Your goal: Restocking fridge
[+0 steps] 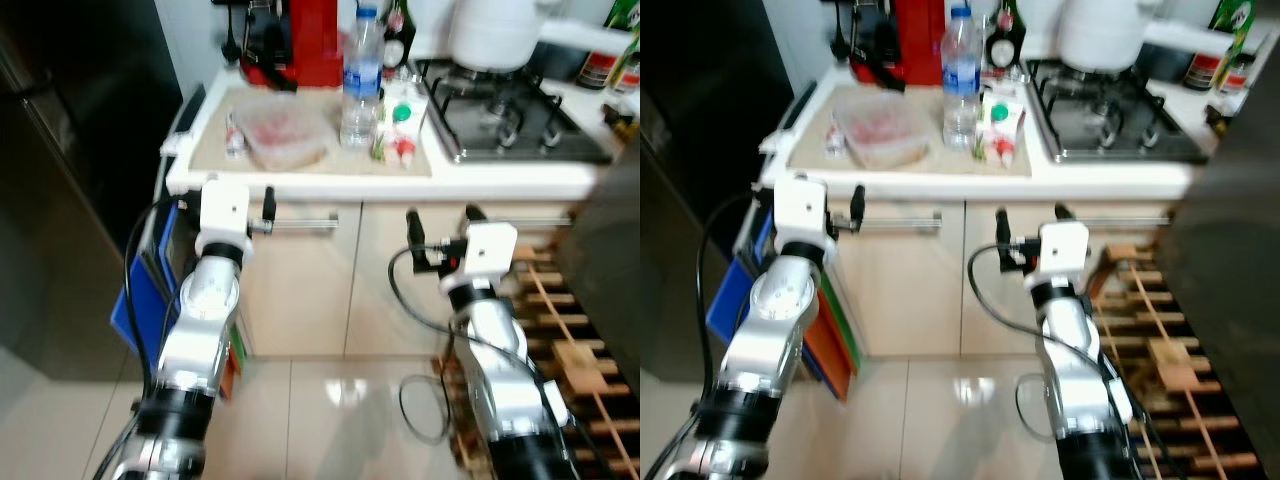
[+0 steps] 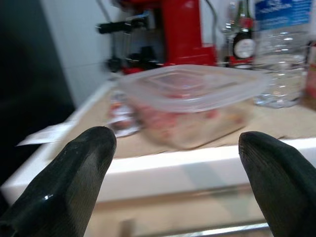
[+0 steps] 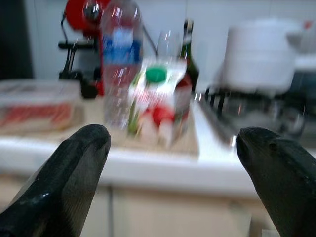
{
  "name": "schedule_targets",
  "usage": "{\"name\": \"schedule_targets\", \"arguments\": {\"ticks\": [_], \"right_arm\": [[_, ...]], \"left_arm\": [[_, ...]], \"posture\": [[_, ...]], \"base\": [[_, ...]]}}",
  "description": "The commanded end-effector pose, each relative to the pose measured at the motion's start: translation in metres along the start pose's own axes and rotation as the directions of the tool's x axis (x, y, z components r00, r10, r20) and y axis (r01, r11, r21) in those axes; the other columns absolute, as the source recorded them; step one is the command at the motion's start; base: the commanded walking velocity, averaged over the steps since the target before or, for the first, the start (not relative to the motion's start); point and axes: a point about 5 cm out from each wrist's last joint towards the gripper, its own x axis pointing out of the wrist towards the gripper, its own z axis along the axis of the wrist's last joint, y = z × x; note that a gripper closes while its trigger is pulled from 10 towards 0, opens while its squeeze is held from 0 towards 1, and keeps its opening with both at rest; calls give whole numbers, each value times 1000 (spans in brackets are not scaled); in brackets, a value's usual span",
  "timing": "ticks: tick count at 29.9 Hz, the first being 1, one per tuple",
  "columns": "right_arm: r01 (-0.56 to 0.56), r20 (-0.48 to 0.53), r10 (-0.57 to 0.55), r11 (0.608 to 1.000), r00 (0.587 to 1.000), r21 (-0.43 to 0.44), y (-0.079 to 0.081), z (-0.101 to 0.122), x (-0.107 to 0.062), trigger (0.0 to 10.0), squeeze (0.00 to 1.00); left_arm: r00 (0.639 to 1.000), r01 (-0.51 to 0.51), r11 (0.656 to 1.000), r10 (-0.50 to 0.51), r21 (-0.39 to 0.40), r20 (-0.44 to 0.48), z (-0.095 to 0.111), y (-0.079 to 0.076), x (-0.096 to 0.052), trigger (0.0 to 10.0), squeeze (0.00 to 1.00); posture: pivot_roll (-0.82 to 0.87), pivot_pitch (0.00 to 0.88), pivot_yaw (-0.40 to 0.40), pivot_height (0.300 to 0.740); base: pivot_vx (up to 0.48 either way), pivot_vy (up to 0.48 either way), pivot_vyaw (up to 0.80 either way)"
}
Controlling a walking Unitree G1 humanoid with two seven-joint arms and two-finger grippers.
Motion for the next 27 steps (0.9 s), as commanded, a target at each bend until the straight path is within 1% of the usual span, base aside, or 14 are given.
{"name": "schedule_targets", "arguments": {"ticks": [1,3,5,8,9,10,11,15,19,22,24,25,27], "right_arm": [[-20,36,20,1000,999,1,-1,12,7,10000,0],[-30,47,30,1000,998,5,0,16,9,10000,0],[-74,106,72,997,992,15,7,33,17,10000,0],[-154,198,145,988,969,31,17,63,24,10000,0],[-168,216,157,985,964,35,19,70,24,10000,0],[-168,216,157,985,964,35,19,70,24,10000,0],[-171,236,156,984,959,44,20,77,26,10000,0],[-161,229,147,986,962,43,19,75,29,10000,0],[-96,157,89,995,984,38,10,52,41,10000,0],[-60,123,56,998,991,29,7,43,50,10000,0],[-49,116,46,998,992,29,7,41,52,10000,0],[-46,114,42,999,993,27,8,42,57,10000,0],[-50,119,47,998,992,24,10,43,59,10000,0]], "left_arm": [[999,31,999,-30,-14,15,6,-5,3,10000,0],[999,31,999,-30,-19,12,6,-5,3,10000,0],[999,35,998,-35,-46,6,5,-5,3,10000,0],[998,56,997,-55,-50,13,5,-9,2,10000,0],[998,59,997,-58,-51,13,5,-9,2,10000,0],[998,59,997,-58,-51,13,5,-9,2,10000,0],[998,68,997,-67,-49,17,6,-12,2,10000,0],[997,73,997,-72,-36,21,7,-14,3,10000,0],[994,100,994,-98,-45,37,11,-20,7,10000,0],[991,119,992,-116,-46,63,17,-22,8,10000,0],[990,123,991,-120,-42,74,19,-22,7,10000,0],[987,132,991,-128,-33,97,24,-22,6,10000,0],[986,133,991,-130,-22,102,25,-21,5,10000,0]], "posture": [[25,0,33,740],[25,0,33,740],[25,3,32,740],[25,5,33,740],[24,5,32,740],[24,5,32,740],[22,6,34,740],[21,6,36,740],[21,10,41,740],[30,21,47,740],[35,26,48,740],[52,37,47,740],[55,40,47,740]], "base": [[480,0,0],[480,0,0],[180,0,0],[0,0,0],[0,0,0],[0,0,0],[0,0,0],[0,0,0],[0,0,0],[0,0,0],[0,0,0],[326,0,0],[296,0,0]]}}
